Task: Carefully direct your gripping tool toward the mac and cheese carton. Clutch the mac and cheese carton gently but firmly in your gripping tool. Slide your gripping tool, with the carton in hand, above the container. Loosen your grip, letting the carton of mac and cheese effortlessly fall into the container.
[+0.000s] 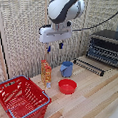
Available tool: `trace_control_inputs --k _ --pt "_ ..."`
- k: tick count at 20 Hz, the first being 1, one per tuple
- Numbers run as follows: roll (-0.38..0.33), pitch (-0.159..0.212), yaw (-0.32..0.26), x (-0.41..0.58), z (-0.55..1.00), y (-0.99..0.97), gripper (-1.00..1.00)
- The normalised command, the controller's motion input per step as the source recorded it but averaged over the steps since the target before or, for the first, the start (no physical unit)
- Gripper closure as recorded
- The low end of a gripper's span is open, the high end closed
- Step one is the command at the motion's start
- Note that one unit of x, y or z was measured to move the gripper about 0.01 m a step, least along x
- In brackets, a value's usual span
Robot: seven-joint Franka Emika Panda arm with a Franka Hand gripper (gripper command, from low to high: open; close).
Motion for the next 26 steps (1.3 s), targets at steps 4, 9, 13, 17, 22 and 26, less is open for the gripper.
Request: trace_control_inputs --k 4,9,13,17,22,26 --pt "0.000 0.016 -0.143 0.454 -0.37 0.42 -1.00" --pt "0.000 0.015 -0.145 0.509 -0.37 0.43 -1.00" --pt "0.000 0.036 -0.151 0.579 -0.32 0.31 -1.00" --pt "0.000 0.106 -0.096 0.630 -0.40 0.15 -1.00" --pt "-0.041 0.099 -0.041 0.399 -0.45 0.08 -1.00" --pt "-0.016 0.089 0.000 0.277 -0.15 0.01 1.00"
